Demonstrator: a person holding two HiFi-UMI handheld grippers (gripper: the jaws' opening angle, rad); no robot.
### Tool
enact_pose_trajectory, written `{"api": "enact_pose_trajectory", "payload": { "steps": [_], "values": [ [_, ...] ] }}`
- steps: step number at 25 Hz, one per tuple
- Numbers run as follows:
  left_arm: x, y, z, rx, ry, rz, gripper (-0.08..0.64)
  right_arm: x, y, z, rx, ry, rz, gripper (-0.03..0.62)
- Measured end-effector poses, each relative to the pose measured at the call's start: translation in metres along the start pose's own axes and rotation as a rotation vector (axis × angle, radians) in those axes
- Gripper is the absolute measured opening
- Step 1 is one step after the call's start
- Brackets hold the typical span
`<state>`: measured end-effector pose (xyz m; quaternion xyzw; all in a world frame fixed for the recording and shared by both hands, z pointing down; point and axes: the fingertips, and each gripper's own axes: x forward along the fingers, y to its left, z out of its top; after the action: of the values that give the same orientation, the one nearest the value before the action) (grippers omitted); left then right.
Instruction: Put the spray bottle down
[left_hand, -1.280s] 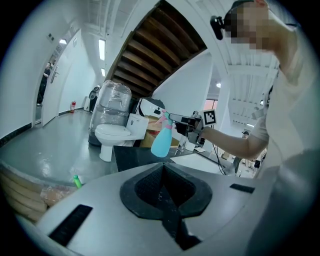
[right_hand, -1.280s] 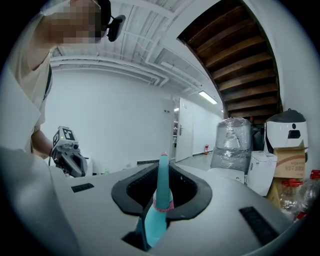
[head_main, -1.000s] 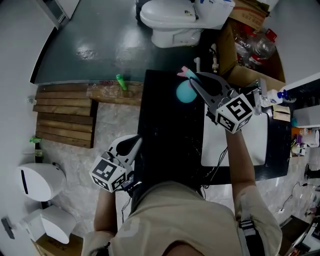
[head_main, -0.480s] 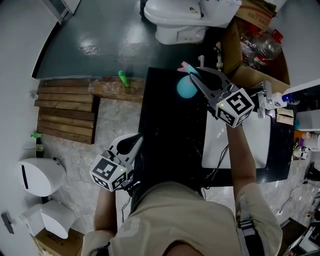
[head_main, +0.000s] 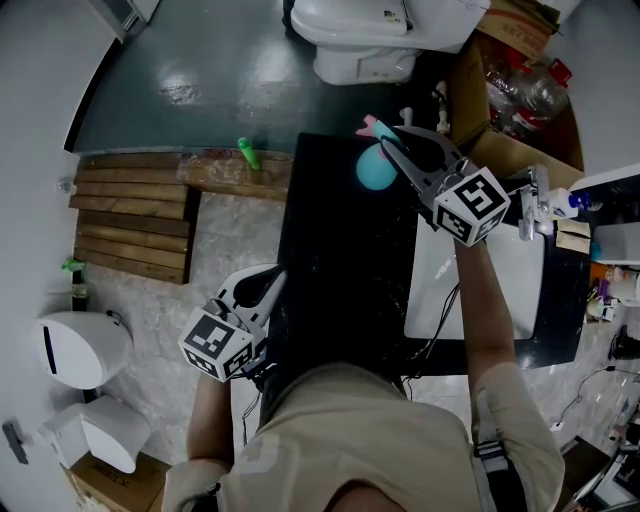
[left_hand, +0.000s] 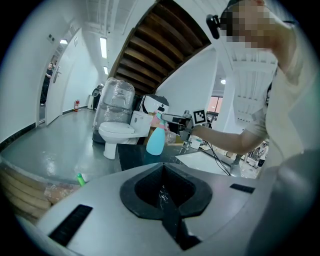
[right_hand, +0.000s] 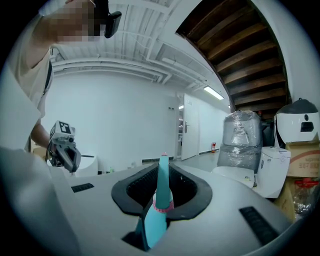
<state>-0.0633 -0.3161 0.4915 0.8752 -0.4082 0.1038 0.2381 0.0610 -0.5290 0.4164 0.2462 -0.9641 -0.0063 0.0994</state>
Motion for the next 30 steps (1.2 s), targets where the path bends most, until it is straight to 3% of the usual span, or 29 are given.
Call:
{"api": "enact_pose_trajectory", "payload": {
  "steps": [12, 30],
  "values": [
    [0.001, 0.004, 0.0, -0.006, -0.004, -0.003, 0.011, 0.011, 0.001, 0.003, 0.009, -0.061, 0.136, 0.072],
    [0.001, 0.004, -0.001, -0.004, 0.004, 0.004, 0.011, -0.003, -0.016, -0.003, 0.139, -0.121, 0.169, 0.074]
  ]
}}
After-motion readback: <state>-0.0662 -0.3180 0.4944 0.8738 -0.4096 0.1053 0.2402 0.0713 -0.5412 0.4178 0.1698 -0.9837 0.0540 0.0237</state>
